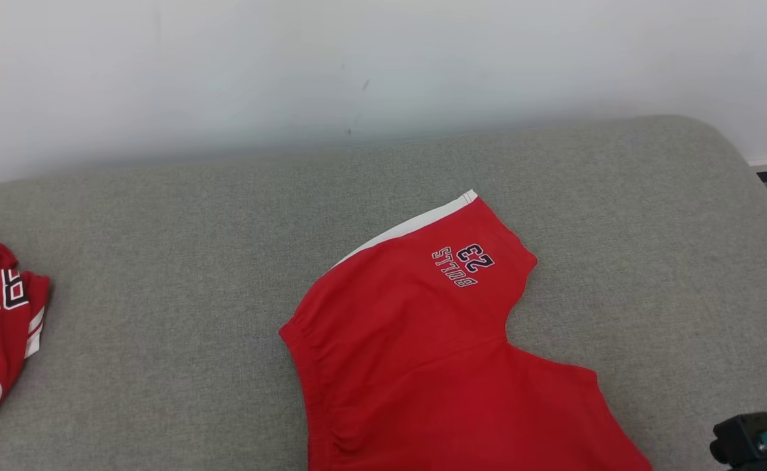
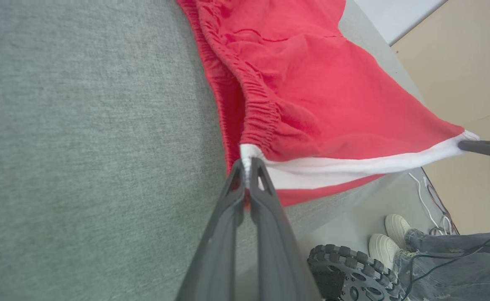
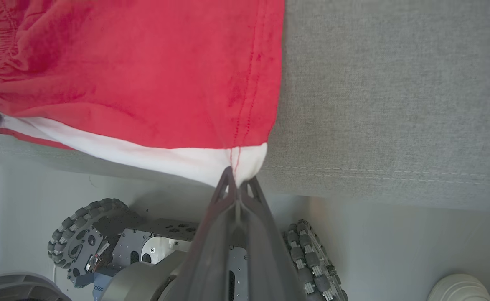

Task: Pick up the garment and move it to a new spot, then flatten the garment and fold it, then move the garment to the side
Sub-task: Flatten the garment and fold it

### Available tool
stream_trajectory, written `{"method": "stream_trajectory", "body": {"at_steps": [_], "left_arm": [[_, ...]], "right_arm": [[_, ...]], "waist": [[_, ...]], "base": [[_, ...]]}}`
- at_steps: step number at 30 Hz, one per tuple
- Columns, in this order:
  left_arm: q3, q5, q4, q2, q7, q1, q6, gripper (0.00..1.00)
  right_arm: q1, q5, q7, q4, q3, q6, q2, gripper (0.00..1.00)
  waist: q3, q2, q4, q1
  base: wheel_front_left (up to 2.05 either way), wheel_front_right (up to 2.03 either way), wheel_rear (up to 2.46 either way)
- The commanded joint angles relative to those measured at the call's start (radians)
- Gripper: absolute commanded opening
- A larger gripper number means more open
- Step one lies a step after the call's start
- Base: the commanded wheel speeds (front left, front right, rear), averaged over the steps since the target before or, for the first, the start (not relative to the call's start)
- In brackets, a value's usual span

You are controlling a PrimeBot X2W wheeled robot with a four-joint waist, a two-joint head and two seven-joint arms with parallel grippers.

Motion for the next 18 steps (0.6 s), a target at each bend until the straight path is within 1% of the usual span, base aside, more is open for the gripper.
{"method": "stream_trajectory", "body": {"at_steps": [1,3,5,8,12,18], "left_arm": [[0.000,0.007,-0.008,0.008,0.003,0.012,0.005,0.00],[0.003,0.006,-0.030,0.006,0.008,0.006,0.016,0.00],[0.010,0.003,-0.051,-0.001,0.005,-0.013,0.021,0.00],[0.023,-0.008,-0.075,-0.019,0.000,-0.044,0.019,0.00],[0.035,-0.029,-0.085,-0.050,0.005,-0.091,0.010,0.00],[0.052,-0.049,-0.068,-0.096,0.025,-0.183,0.010,0.00]], "right_arm": [[-0.006,-0.007,-0.009,-0.011,-0.004,-0.002,-0.002,0.00],[-0.030,-0.012,-0.036,-0.025,-0.003,-0.002,-0.006,0.00],[-0.068,-0.022,-0.087,-0.032,0.001,-0.002,-0.015,0.00],[-0.128,-0.055,-0.172,-0.002,0.023,-0.002,-0.035,0.00],[-0.239,-0.103,-0.295,0.068,0.063,-0.002,-0.044,0.00],[-0.410,-0.138,-0.401,0.213,0.156,-0.002,-0.079,0.00]], "waist": [[0.002,0.0000,0.001,0.0001],[0.006,0.0000,0.003,0.0001],[0.012,0.0000,0.008,0.0001],[0.019,0.0000,0.019,0.0001],[0.023,0.0000,0.037,0.0001],[0.041,0.0000,0.068,0.0001]], "base": [[0.00,0.00,0.00],[0.00,0.00,0.00],[0.00,0.00,0.00],[0.00,0.00,0.00],[0.00,0.00,0.00],[0.00,0.00,0.00]]}}
